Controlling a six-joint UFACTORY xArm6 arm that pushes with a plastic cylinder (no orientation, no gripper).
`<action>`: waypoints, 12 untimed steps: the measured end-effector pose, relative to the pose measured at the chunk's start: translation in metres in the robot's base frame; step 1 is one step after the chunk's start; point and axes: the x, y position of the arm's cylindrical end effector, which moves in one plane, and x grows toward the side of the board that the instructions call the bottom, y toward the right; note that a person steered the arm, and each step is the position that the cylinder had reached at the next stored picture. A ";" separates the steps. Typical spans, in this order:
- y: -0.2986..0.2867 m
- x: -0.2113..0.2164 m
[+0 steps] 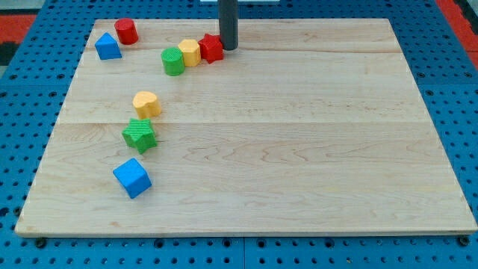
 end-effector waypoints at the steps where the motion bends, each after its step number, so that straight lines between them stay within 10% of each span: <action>1: 0.010 0.014; 2: 0.055 0.041; 5: -0.116 -0.022; 6: -0.041 -0.028; 12: -0.155 -0.051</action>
